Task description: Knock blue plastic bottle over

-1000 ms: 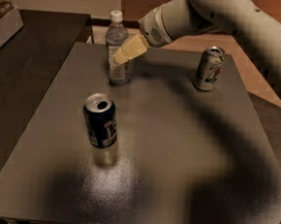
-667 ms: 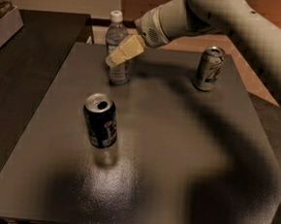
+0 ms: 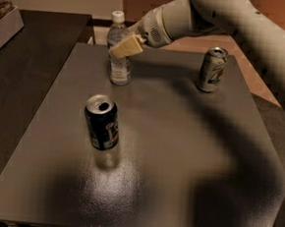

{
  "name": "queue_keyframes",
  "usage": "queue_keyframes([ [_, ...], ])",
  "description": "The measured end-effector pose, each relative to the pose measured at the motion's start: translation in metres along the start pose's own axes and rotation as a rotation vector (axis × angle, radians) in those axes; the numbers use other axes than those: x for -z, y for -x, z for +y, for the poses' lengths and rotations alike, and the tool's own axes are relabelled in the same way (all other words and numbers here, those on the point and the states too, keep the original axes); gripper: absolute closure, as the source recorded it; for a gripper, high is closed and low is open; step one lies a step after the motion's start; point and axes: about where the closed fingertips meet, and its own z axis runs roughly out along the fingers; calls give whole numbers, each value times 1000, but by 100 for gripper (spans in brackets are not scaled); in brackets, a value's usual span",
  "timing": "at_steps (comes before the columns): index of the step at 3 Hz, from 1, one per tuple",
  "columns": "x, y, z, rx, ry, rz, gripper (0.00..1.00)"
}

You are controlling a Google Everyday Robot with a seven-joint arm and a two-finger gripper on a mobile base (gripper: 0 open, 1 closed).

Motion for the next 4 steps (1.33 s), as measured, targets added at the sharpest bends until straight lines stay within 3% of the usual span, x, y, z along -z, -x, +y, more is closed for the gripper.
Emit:
queue_keyframes([
  [2,27,10,7,35,-5,28,88],
  [3,51,18,12,84,-20,113,100],
  [4,71,11,21,134,-9,269,100],
])
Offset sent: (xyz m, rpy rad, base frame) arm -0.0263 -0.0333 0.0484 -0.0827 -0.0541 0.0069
